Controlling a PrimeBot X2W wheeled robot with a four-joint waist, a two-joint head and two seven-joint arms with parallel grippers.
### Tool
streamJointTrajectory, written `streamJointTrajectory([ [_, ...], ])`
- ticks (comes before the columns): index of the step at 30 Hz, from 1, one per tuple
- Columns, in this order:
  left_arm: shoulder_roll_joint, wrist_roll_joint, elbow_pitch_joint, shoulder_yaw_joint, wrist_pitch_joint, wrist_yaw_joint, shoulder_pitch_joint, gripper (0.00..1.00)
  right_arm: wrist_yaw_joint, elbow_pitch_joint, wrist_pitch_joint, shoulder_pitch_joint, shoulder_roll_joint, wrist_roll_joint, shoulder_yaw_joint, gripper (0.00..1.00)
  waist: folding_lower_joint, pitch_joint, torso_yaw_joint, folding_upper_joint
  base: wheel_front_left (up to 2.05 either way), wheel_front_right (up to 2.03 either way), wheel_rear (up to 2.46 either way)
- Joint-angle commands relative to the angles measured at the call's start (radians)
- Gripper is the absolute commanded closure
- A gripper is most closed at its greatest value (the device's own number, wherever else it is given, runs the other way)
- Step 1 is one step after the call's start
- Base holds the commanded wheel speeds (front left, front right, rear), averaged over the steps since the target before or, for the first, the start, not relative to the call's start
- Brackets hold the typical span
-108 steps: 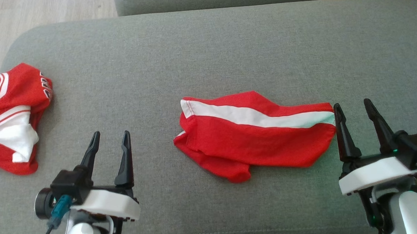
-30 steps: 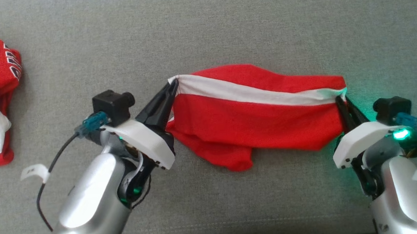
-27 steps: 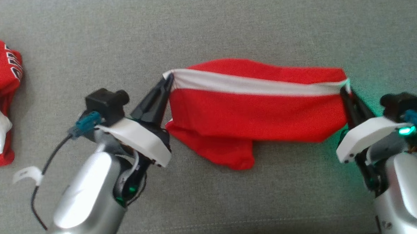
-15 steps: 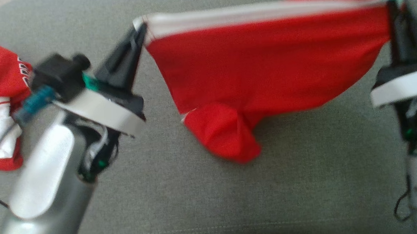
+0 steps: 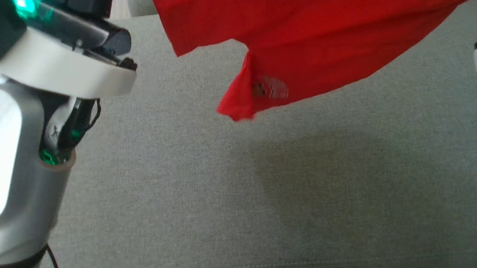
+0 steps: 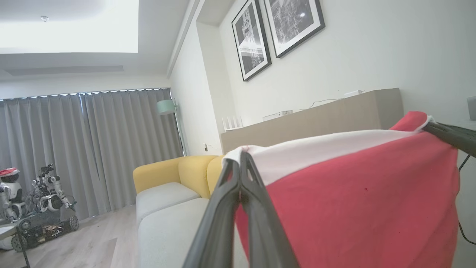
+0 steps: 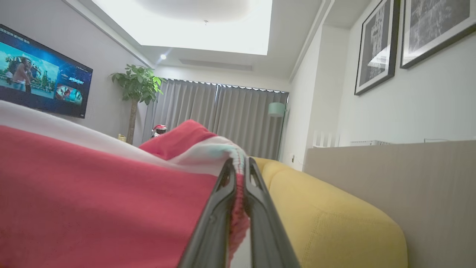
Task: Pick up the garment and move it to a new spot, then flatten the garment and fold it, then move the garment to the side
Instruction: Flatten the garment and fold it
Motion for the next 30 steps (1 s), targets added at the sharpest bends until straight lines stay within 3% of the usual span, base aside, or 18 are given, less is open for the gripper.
streamJointTrajectory([
  [1, 0.042, 0.007, -0.031, 0.052, 0.011, 0.007, -0.059, 1.0, -0.001, -0.041, 0.014, -0.045, -0.01, 0.009, 0.007, 1.0, 0.0, -0.012, -0.003, -0.0001, 0.0, 0.0, 0.0],
  [10, 0.044, 0.004, -0.034, 0.055, 0.024, 0.02, -0.071, 1.0, -0.001, -0.043, 0.037, -0.061, -0.014, 0.045, -0.004, 1.0, 0.0, -0.029, -0.008, -0.0001, 0.0, 0.0, 0.0],
  [17, 0.026, -0.016, 0.035, 0.043, 0.007, 0.006, -0.078, 1.0, -0.001, 0.021, 0.05, -0.087, -0.002, 0.086, 0.009, 1.0, 0.0, 0.01, -0.004, -0.0001, 0.0, 0.0, 0.0],
  [25, -0.046, -0.016, 0.308, 0.026, -0.104, -0.053, -0.261, 1.0, -0.001, 0.277, -0.024, -0.318, 0.017, 0.153, 0.067, 1.0, 0.0, 0.092, 0.003, -0.0001, 0.0, 0.0, 0.0],
  [30, -0.081, 0.008, 0.549, 0.028, -0.21, -0.08, -0.442, 1.0, -0.001, 0.515, -0.148, -0.522, 0.06, 0.18, 0.106, 1.0, 0.0, 0.133, 0.003, -0.0001, 0.0, 0.0, 0.0],
])
